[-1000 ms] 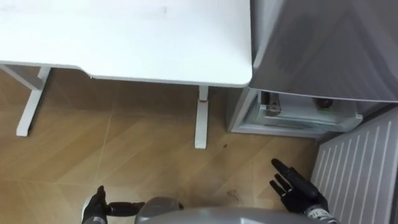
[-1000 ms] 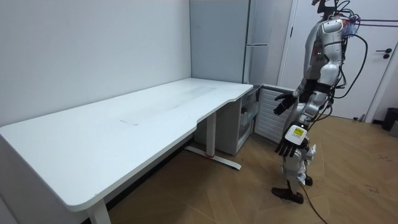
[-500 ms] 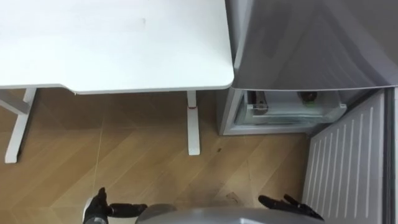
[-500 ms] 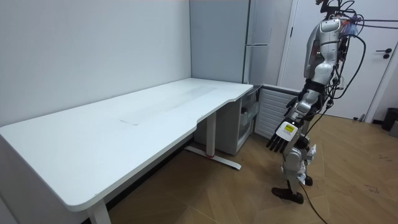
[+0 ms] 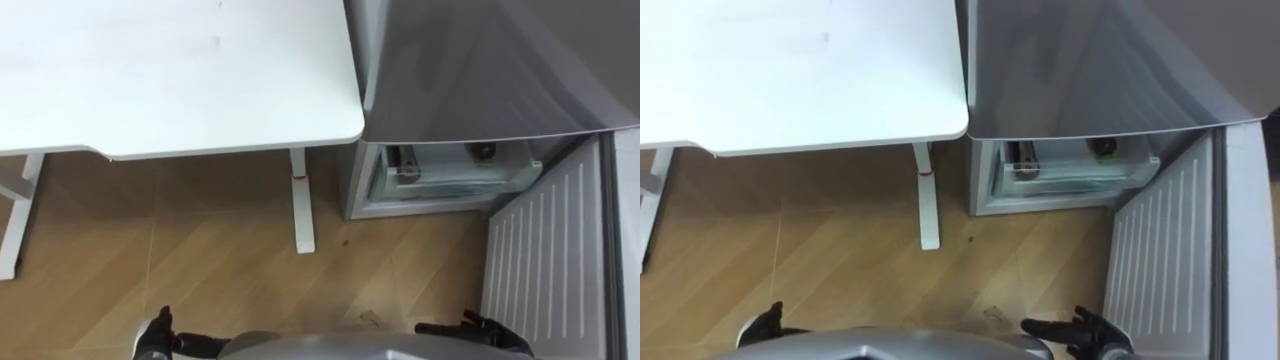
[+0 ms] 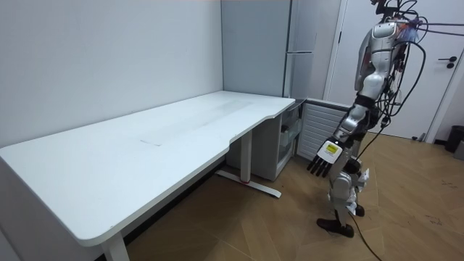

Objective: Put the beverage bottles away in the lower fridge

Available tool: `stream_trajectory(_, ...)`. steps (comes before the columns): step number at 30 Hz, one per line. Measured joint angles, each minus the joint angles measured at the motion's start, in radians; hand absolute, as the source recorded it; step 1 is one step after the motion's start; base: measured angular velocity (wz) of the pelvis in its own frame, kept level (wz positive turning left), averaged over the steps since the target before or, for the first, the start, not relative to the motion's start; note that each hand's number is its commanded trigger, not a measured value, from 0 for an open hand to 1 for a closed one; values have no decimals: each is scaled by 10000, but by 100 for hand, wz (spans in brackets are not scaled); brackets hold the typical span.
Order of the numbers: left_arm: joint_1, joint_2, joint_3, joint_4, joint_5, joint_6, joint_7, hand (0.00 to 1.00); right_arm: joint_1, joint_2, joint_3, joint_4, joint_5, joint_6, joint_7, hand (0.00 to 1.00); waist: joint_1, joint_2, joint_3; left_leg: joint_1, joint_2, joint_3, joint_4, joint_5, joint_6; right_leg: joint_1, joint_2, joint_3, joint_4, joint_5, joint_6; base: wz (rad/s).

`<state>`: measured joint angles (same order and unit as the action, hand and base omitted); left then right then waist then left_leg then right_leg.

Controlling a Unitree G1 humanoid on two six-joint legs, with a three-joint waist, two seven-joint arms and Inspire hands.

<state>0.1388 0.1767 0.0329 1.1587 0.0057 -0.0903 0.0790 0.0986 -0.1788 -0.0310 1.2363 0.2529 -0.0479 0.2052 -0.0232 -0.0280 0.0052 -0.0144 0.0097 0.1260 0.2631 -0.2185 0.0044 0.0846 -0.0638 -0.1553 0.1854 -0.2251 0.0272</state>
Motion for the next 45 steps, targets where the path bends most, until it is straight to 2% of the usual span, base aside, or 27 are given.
stream_trajectory(5,-72,-30,-61,-8,82,-42,0,0,48,54,69,-531,-983,-284,-520,0,-19,6,-56,55,-10,185,-244,3,0,-136,-4,204,5,6,14,-12)
stream_trajectory(8,-195,-31,-135,-1,79,-74,-13,0,248,79,91,-1119,-1154,-459,-832,0,-28,1,-62,53,-7,250,-280,5,-2,-177,-4,282,1,11,19,-7)
stream_trajectory(12,-317,-42,-386,112,92,-332,-4,0,423,74,90,-2455,-1693,-539,-1438,0,-1,0,-55,145,-11,336,-300,5,-1,-184,-15,479,3,22,31,-14)
stream_trajectory(14,-401,-52,-405,300,107,-413,-19,0,400,72,84,-3295,-2113,-756,-1707,0,-12,-18,-49,282,-12,354,-404,5,-2,-125,-6,577,2,23,32,-14)
stream_trajectory(16,-500,-50,-379,296,113,-430,-39,0,398,72,77,-4085,-2269,-781,-1834,0,-15,-37,-26,282,-14,361,-414,6,-2,-147,-4,628,1,25,35,-5)
stream_trajectory(18,-562,-50,-343,295,278,-431,-135,0,367,73,77,-4626,-2269,-1019,-2032,0,-17,-58,-30,287,-13,365,-400,5,-1,-137,1,620,4,37,51,0)
stream_trajectory(22,-495,-32,53,182,392,-414,-341,0,460,53,-21,-6380,-2362,-867,-2316,0,-39,-134,36,269,4,360,-400,5,-1,-161,20,635,2,79,52,-1)
stream_trajectory(25,-497,-4,52,177,480,-418,-447,0,358,-44,-47,-7083,-2357,-1168,-2806,0,-68,-198,-9,281,10,356,-398,4,1,-131,34,630,2,113,68,2)
stream_trajectory(30,-323,-3,382,161,934,-418,-492,0,378,-144,-774,-7448,-2435,-1256,-3352,0,-117,-231,-29,248,-5,357,-448,8,7,-100,30,617,7,118,75,1)
stream_trajectory(34,-112,23,840,161,968,-405,-487,0,369,-467,-1394,-7464,-2287,-1256,-4059,0,-156,-268,-47,271,-6,348,-451,11,9,-91,21,581,7,117,75,0)
stream_trajectory(36,49,31,881,60,972,-389,-486,0,355,-649,-1686,-7467,-2228,-1256,-4430,0,-218,-348,-24,422,-17,331,-477,11,9,-21,13,578,-22,116,78,0)
stream_trajectory(40,267,32,1005,-314,982,-235,-516,0,358,-673,-2307,-7781,-2238,-1256,-4939,0,-316,-480,-31,480,-23,290,-525,12,9,23,16,582,-34,114,82,0)
stream_trajectory(42,417,32,1069,-581,968,-228,-520,0,382,-693,-2750,-7836,-2147,-1301,-5342,0,-430,-547,-75,504,-28,269,-526,11,9,68,16,579,-34,114,81,2)
stream_trajectory(45,527,33,1121,-665,952,-207,-512,0,445,-699,-3050,-7767,-1669,-1341,-5764,0,-581,-563,-86,532,-31,256,-526,11,9,124,18,581,-31,114,81,1)
